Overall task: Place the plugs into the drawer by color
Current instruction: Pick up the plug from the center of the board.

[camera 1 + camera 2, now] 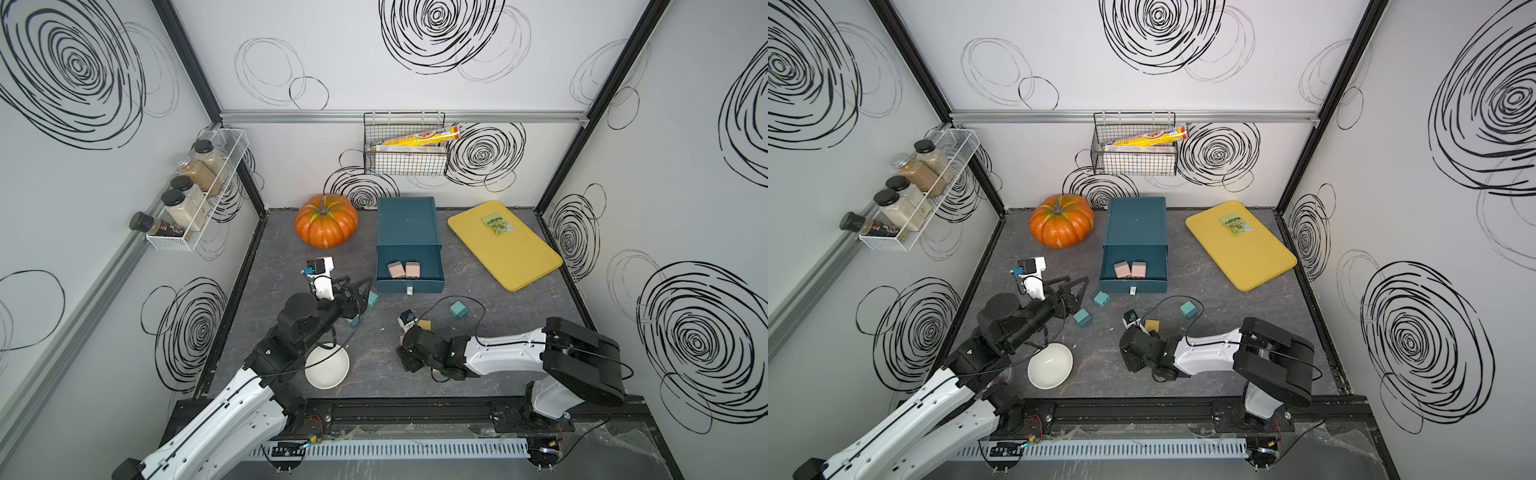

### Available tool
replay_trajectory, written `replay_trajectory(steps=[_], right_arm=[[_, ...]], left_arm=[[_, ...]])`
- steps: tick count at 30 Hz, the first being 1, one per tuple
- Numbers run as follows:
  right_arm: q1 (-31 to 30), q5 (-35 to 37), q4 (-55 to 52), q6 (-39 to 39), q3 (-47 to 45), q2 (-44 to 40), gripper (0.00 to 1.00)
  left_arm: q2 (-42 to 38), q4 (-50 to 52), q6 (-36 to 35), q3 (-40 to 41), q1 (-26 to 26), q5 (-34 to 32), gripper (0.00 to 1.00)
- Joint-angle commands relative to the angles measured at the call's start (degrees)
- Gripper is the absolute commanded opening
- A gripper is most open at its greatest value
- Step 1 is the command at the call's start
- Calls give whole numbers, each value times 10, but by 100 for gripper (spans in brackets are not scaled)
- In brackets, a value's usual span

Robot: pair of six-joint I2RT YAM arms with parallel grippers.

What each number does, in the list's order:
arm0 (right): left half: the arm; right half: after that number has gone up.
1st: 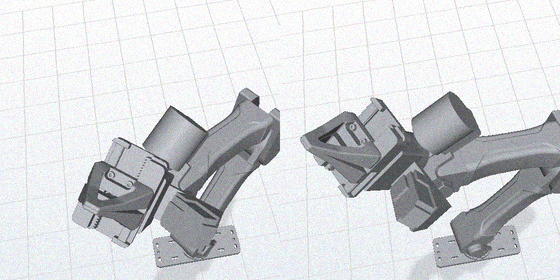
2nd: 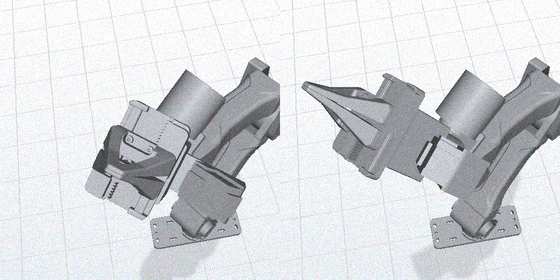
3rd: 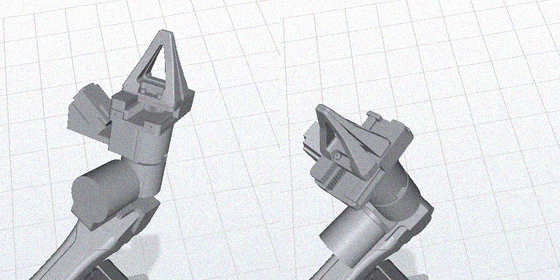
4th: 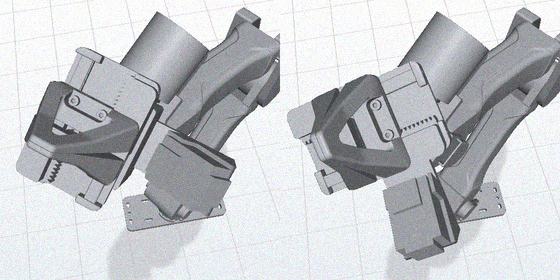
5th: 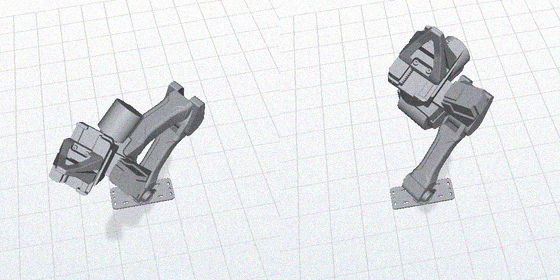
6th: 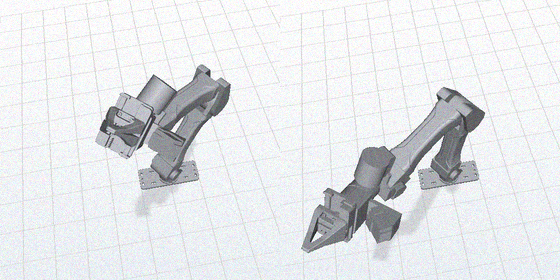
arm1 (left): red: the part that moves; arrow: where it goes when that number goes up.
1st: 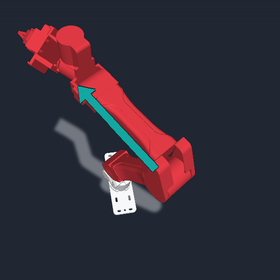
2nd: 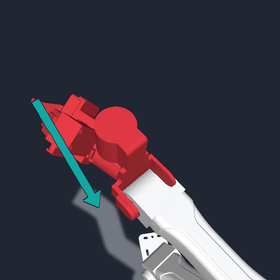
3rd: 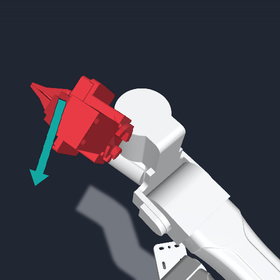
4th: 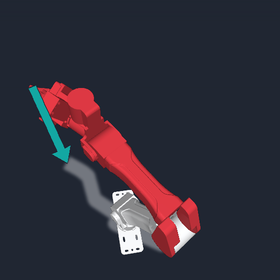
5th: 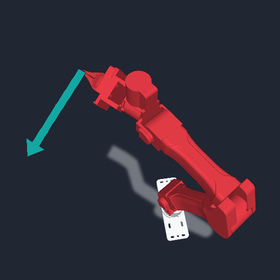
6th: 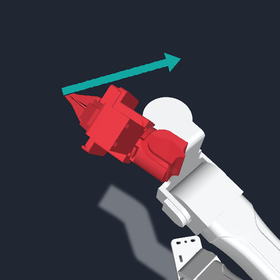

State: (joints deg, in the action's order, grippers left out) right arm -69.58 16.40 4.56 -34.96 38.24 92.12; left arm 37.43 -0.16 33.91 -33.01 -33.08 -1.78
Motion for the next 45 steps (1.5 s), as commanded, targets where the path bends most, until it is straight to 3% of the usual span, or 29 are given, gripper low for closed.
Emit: replay_trajectory(steps=[1,6,10,12,17,19,22,27,31,38,45], right_arm=[[-4,15,-20,2,21,26,67],[-4,48,-57,8,56,74,64],[-4,43,-68,7,69,98,53],[-4,35,-66,3,64,93,48],[-5,29,-79,2,54,65,46],[-4,25,-81,14,57,54,39],[-4,-22,-59,41,54,12,30],[-2,-35,-97,62,72,-94,27],[8,-84,-111,92,88,-182,24],[51,-132,-218,118,204,-246,27],[163,-137,-299,168,339,-183,21]], left_arm=[[-2,-15,-4,-14,3,-6,83],[-4,-14,-3,-14,3,-10,83],[-6,-12,-4,-16,3,-7,83],[-6,-12,-3,-15,3,-7,83],[-3,-12,-3,-16,3,-5,83],[-1,-12,-3,-17,3,-4,83],[1,-12,-3,-16,3,-4,83],[4,-13,-3,-17,3,-3,83],[5,-14,-2,-16,3,2,83],[9,-23,1,-12,3,8,83],[27,-29,0,-12,3,16,83]])
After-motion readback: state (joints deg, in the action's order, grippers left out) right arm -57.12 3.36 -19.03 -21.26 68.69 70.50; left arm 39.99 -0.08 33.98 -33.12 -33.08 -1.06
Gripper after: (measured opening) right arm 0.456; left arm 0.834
